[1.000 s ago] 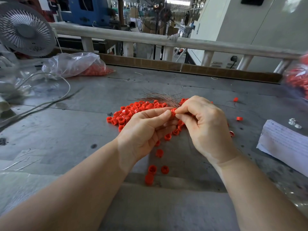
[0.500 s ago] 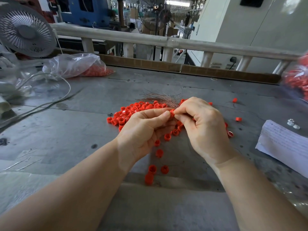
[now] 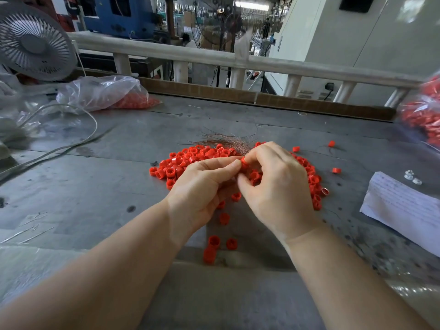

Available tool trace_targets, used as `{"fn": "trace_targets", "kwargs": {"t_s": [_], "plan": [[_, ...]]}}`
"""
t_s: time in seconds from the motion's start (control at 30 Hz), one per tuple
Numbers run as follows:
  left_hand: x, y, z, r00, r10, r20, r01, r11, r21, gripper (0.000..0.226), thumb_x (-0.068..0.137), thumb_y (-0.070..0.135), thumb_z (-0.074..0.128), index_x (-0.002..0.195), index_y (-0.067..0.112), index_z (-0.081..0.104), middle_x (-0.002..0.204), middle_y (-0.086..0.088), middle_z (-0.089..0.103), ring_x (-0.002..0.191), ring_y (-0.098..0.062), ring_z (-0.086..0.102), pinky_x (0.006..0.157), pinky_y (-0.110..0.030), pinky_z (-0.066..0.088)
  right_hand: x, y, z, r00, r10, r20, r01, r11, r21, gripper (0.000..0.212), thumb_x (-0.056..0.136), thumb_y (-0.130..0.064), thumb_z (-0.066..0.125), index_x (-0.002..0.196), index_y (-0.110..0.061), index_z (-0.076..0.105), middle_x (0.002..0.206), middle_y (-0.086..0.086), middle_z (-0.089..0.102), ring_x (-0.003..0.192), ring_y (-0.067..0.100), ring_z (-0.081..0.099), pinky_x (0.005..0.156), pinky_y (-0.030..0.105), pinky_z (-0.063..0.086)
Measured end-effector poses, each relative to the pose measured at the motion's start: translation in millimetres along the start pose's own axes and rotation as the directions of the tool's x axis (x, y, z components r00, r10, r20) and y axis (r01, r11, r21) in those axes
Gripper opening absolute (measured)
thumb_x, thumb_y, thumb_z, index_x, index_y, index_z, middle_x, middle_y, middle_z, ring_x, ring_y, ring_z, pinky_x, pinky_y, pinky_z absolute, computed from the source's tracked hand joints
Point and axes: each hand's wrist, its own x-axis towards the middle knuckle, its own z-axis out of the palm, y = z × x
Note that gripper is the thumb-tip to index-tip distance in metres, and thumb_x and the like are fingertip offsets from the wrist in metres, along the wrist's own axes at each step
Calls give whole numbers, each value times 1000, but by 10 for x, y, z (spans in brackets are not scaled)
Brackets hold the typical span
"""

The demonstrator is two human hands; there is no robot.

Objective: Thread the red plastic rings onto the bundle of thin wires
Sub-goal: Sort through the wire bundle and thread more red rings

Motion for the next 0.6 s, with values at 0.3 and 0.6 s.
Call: {"fn": "trace_targets", "kwargs": {"t_s": [0.3,0.6], "plan": [[-18,20,19,1000,-9,-25,9,1000,3,13,84,3,57,90,2,69,81,-14,66,72,-19,63,66,-26,56,16,26,-11,999,43,21,-45,994,98,7,72,1,71,71,1,63,72,10,61,66,25,58,60,42,50],[-18,50,61,991,-94,-91,88,994,-72,21,90,10,51,84,2,70,68,-7,67,61,-15,64,56,-20,56,19,108,8,994,109,34,-113,982,153,8,70,-2,72,71,-2,65,71,5,60,61,19,56,58,40,50]]}}
